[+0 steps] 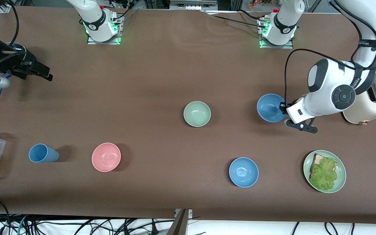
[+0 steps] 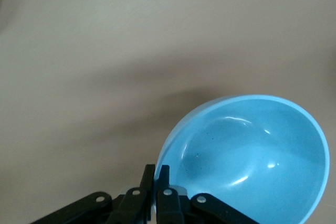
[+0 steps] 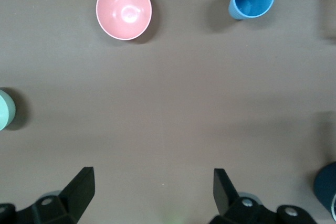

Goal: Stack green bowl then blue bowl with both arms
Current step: 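Lift the blue bowl with the left gripper and carry it toward the green bowl, then lower the blue bowl into the green bowl and open the left gripper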

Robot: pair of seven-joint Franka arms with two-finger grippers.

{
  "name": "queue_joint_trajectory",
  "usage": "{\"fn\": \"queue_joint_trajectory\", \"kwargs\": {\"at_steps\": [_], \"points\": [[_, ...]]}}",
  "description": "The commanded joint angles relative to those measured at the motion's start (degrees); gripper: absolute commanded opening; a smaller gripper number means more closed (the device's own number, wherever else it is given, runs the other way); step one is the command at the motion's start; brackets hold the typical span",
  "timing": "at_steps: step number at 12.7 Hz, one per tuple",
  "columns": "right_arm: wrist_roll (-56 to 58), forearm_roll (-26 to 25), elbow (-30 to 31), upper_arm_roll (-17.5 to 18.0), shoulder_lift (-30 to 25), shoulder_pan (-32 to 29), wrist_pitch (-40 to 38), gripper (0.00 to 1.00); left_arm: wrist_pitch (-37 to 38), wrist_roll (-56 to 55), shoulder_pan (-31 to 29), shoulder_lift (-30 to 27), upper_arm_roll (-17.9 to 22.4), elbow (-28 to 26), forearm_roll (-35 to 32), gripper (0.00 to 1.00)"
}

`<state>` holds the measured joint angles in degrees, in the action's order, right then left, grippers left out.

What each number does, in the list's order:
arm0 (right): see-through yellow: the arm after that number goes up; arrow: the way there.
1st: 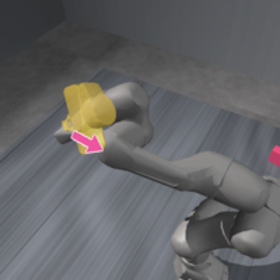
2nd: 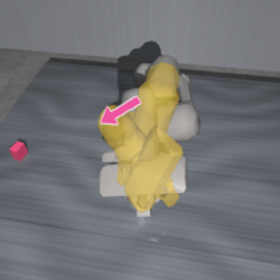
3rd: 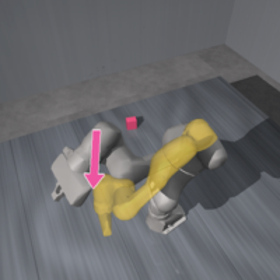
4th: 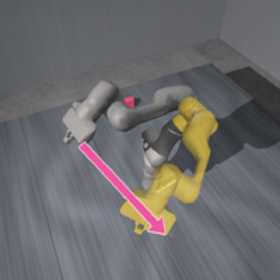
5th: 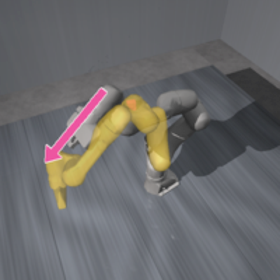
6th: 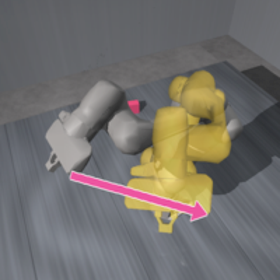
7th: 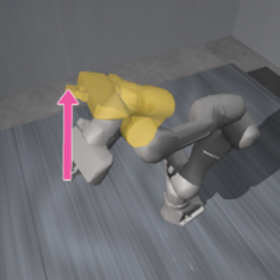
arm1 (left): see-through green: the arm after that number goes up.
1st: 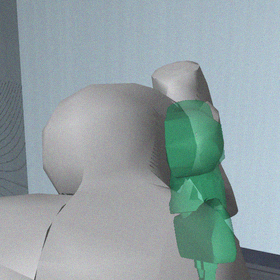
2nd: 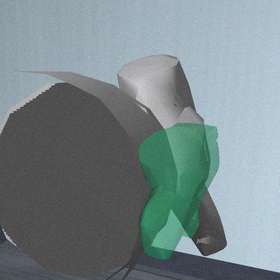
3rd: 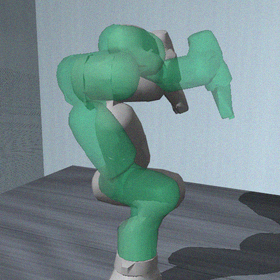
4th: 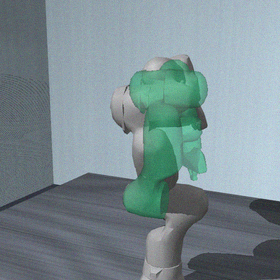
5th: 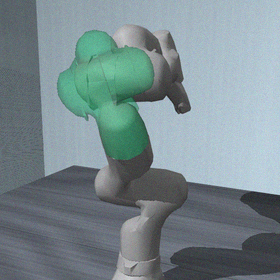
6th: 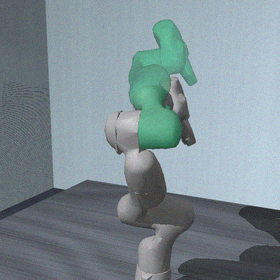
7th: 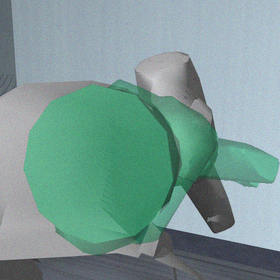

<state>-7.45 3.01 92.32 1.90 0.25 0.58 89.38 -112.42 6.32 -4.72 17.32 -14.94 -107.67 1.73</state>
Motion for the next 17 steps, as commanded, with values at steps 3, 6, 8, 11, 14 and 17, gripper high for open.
{"fn": "queue_joint_trajectory", "kwargs": {"at_steps": [3, 6, 8, 11, 14, 17], "points": [[0.51, -1.60, -0.91, 0.21, 1.50, 0.73, -2.98, 1.00, 3.70, -13.85, 12.43, 6.03, -0.44, 11.65, 1.27, 0.00], [0.68, -0.81, -1.27, -0.05, 2.56, 0.47, -2.72, 1.00, 3.61, -20.71, 17.45, 16.05, -0.44, 23.96, 1.61, 0.00], [0.59, -0.72, -1.09, -0.31, 3.18, 0.38, -2.81, 1.00, 3.00, -23.97, 20.62, 19.58, -0.35, 26.63, 1.53, 0.00], [0.51, -0.81, -1.00, -0.31, 3.36, 0.38, -2.55, 1.00, -1.92, -24.78, 23.26, 22.92, -0.26, 26.54, 1.88, 0.00], [0.51, -0.98, -1.00, -0.40, 3.71, -0.14, -1.85, 1.00, -2.01, -24.78, 25.47, 24.24, -0.26, 26.28, 1.88, 0.00], [0.16, -1.60, -1.18, -0.40, 4.67, -0.67, 1.32, 1.00, -2.01, -24.78, 26.61, 24.86, -0.17, 25.93, 1.62, 0.00]]}}
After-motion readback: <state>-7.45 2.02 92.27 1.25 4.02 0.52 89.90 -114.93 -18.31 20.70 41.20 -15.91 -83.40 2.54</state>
